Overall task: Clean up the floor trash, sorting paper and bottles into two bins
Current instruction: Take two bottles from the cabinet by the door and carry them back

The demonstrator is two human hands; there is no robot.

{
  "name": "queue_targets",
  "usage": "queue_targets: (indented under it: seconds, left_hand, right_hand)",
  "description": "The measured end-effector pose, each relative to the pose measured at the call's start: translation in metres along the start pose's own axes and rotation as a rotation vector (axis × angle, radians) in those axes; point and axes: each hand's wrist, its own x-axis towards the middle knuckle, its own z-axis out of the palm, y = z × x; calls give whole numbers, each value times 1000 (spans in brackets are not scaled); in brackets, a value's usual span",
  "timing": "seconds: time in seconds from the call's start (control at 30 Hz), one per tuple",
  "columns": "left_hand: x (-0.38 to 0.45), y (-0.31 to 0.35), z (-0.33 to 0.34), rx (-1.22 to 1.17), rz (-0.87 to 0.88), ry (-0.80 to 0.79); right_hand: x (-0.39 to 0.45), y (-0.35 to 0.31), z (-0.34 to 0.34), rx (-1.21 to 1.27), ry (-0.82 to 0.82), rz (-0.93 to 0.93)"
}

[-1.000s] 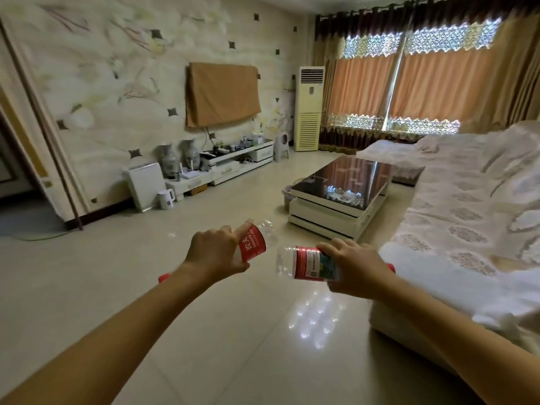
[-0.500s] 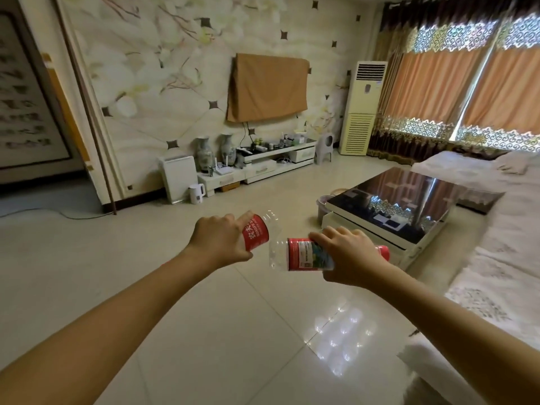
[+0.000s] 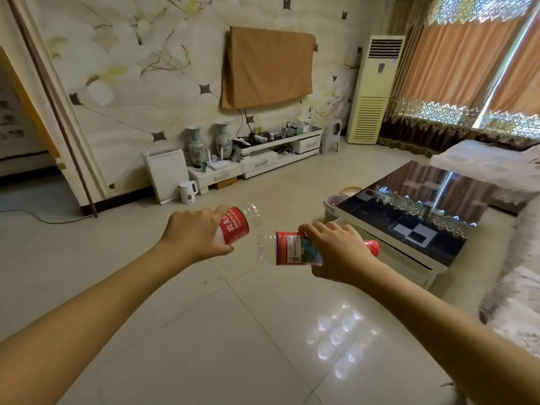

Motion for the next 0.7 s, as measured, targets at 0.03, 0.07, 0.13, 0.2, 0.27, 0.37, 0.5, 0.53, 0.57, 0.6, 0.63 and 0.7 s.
queue_targets:
  seconds: [0.03,0.07,0.13,0.2,0.27,0.37,0.5,0.53,0.57,0.6,0.63,0.7]
  left_hand:
    - [23,-3,10,3,10,-17]
    - [45,-5,18,1,24,-33]
    - [91,-4,36,-6,61,-65]
    - [137,2,53,-16,91,-85]
    - [184,9,70,-21,117,-100]
    - [254,20,100,-35,143,-127]
    - [350,22,142,-14,153,-120]
    - [373,19,150,-6,145,-119]
    - [396,16,156,-5,135,-124]
    - [417,11,163,-4,120,-135]
    - [438,5,169,-1,102,-146]
    - [477,-9,179,-11,69,-154]
  right_hand:
    - [17,11,8,-4,-16,12]
    - [32,23,14,-11,-32,18]
    - [60,49,25,-19,-46,39]
    - [87,76,35,-17,-57,77]
    - [115,107,45,-22,-68,97]
    - [164,155,70,-29,-91,125]
    - [241,223,109,-34,-104,142]
    - [261,240,118,-32,-109,145]
    - [282,256,127,-26,-121,151]
    - [304,272,135,-19,-138,158]
    - [325,286,144,-14,-149,158]
    - [369,311,160,2,-177,132]
